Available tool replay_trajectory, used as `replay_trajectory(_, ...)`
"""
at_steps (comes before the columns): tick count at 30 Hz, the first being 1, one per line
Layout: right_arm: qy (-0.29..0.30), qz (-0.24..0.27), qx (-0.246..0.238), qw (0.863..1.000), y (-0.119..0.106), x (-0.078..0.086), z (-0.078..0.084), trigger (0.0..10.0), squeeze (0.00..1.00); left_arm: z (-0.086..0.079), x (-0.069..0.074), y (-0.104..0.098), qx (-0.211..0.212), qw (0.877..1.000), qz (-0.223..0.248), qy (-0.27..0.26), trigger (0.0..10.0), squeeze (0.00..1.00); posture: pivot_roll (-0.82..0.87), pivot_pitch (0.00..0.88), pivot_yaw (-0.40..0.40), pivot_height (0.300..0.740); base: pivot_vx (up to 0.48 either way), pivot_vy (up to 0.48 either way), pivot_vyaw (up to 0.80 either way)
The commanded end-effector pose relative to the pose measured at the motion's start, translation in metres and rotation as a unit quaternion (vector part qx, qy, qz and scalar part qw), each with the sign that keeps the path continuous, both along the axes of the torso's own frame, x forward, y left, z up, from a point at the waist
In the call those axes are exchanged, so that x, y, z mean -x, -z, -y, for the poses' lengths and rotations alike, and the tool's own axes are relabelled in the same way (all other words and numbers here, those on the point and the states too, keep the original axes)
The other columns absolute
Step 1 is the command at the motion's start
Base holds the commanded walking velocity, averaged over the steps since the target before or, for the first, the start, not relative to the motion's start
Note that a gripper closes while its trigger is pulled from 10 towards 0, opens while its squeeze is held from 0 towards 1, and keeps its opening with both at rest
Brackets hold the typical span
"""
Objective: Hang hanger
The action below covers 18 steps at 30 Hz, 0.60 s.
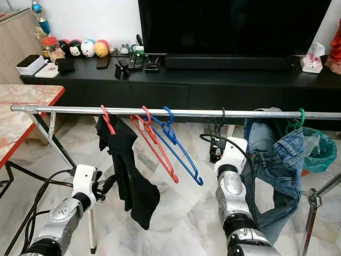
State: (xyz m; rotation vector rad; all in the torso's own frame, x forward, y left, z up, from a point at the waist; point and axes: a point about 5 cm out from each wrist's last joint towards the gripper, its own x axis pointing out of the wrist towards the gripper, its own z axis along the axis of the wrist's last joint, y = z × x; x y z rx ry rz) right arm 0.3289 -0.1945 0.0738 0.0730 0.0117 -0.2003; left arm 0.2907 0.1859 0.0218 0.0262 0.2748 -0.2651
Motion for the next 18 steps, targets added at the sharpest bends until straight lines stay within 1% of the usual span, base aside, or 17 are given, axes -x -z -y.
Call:
replay_trajectory(1, 0.004, 0.026, 0.002, 1.000, -0.003, 0.006, -0.002, 10.0, 0.00, -0.003, 0.003, 0.002, -0.008, 1.000, -0.005, 0.004, 10.0, 0.00, 0.07, 0.011, 0.044, 0.740, 0.000, 0.000, 0.00)
replay_trajectory(2, 0.004, 0.026, 0.002, 1.000, -0.003, 0.006, -0.002, 10.0, 0.00, -0.003, 0.003, 0.002, -0.008, 1.000, -0.005, 0.004, 10.0, 0.00, 0.07, 0.011, 0.044, 0.740, 0.000, 0.000, 0.00)
replay_trajectory(3, -0.002, 0.034, 0.016, 0.999, -0.002, 0.011, -0.004, 10.0, 0.00, -0.003, 0.004, 0.003, -0.009, 1.000, -0.006, 0.003, 10.0, 0.00, 0.07, 0.009, 0.042, 0.740, 0.000, 0.000, 0.00)
replay_trajectory(5, -0.010, 0.039, 0.024, 0.999, 0.003, 0.021, -0.006, 10.0, 0.00, -0.006, 0.007, 0.006, -0.011, 1.000, -0.009, -0.004, 10.0, 0.00, 0.07, 0.008, 0.041, 0.740, 0.000, 0.000, 0.00)
replay_trajectory(6, -0.010, 0.039, 0.024, 0.999, 0.003, 0.021, -0.006, 10.0, 0.00, -0.006, 0.007, 0.006, -0.011, 1.000, -0.009, -0.004, 10.0, 0.00, 0.07, 0.008, 0.041, 0.740, 0.000, 0.000, 0.00)
replay_trajectory(8, -0.013, 0.034, 0.013, 0.999, 0.015, 0.036, -0.007, 10.0, 0.00, -0.012, 0.010, 0.009, -0.018, 1.000, -0.015, -0.017, 10.0, 0.00, 0.07, 0.006, 0.038, 0.740, 0.000, 0.000, 0.00)
replay_trajectory(12, 0.002, 0.011, 0.023, 1.000, 0.030, 0.056, -0.002, 10.0, 0.00, -0.018, 0.013, 0.011, -0.015, 0.999, -0.016, -0.029, 10.0, 0.00, 0.08, 0.007, 0.033, 0.740, 0.000, 0.000, 0.00)
replay_trajectory(15, 0.018, 0.001, 0.042, 0.999, 0.036, 0.074, 0.003, 10.0, 0.00, -0.021, 0.016, 0.012, -0.014, 0.999, -0.017, -0.037, 10.0, 0.00, 0.07, 0.000, 0.031, 0.740, 0.000, 0.000, 0.00)
replay_trajectory(16, 0.018, 0.001, 0.042, 0.999, 0.036, 0.074, 0.003, 10.0, 0.00, -0.021, 0.016, 0.012, -0.014, 0.999, -0.017, -0.037, 10.0, 0.00, 0.07, 0.000, 0.031, 0.740, 0.000, 0.000, 0.00)
replay_trajectory(17, 0.038, -0.006, 0.049, 0.998, 0.038, 0.085, 0.009, 10.0, 0.00, -0.023, 0.018, 0.015, -0.017, 0.999, -0.021, -0.041, 10.0, 0.00, 0.07, 0.000, 0.030, 0.740, 0.000, 0.000, 0.00)
replay_trajectory(18, 0.046, -0.016, 0.049, 0.998, 0.042, 0.091, 0.014, 10.0, 0.00, -0.025, 0.020, 0.016, -0.019, 0.999, -0.024, -0.044, 10.0, 0.00, 0.06, 0.000, 0.030, 0.740, 0.000, 0.000, 0.00)
